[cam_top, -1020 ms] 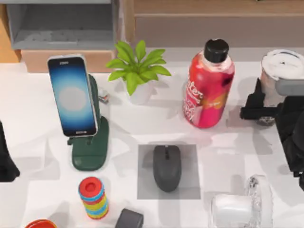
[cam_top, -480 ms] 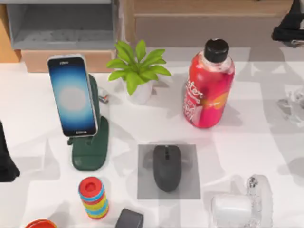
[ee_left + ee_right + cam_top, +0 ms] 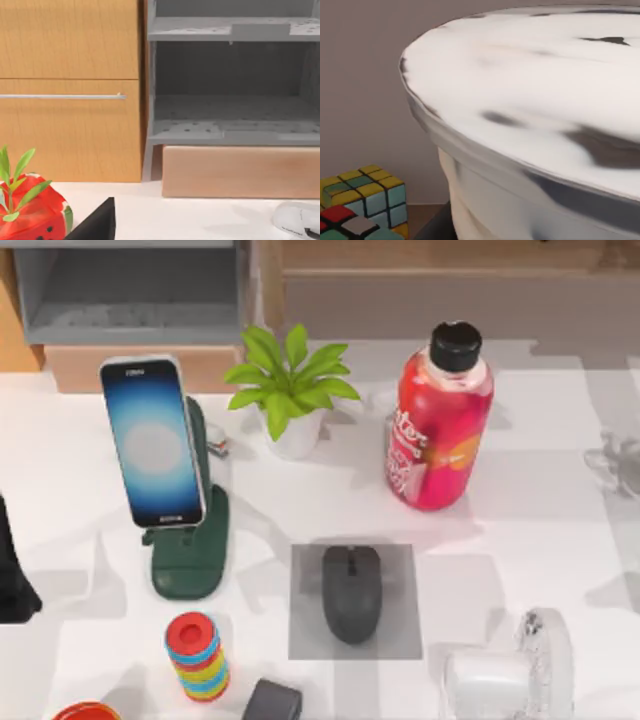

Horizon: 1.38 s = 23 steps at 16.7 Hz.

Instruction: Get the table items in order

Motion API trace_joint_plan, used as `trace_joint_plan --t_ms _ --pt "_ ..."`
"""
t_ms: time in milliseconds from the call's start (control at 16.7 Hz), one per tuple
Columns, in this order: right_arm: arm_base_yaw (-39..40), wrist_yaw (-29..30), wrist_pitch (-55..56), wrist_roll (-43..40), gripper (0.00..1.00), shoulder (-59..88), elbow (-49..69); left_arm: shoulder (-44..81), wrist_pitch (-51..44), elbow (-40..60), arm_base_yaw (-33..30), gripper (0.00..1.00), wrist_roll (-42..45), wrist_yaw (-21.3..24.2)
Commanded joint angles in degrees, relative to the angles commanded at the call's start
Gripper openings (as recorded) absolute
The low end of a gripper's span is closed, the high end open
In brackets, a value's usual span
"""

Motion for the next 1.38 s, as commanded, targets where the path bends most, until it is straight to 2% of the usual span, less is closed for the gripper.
trace_joint_plan --t_ms 300,600,1380 --pt "-7.2 -7.3 -15.2 -1.2 0.0 3.2 12.0 0.0 0.0 0.0 0.0 1.0 0.0 0.0" --pt "-11.1 -11.0 -24.3 -2.5 0.0 6.0 18.7 0.0 0.0 0.0 0.0 1.0 0.0 0.0" --pt "-11.3 -11.3 -25.2 -2.7 0.0 6.5 19.2 0.0 0.0 0.0 0.0 1.0 0.0 0.0"
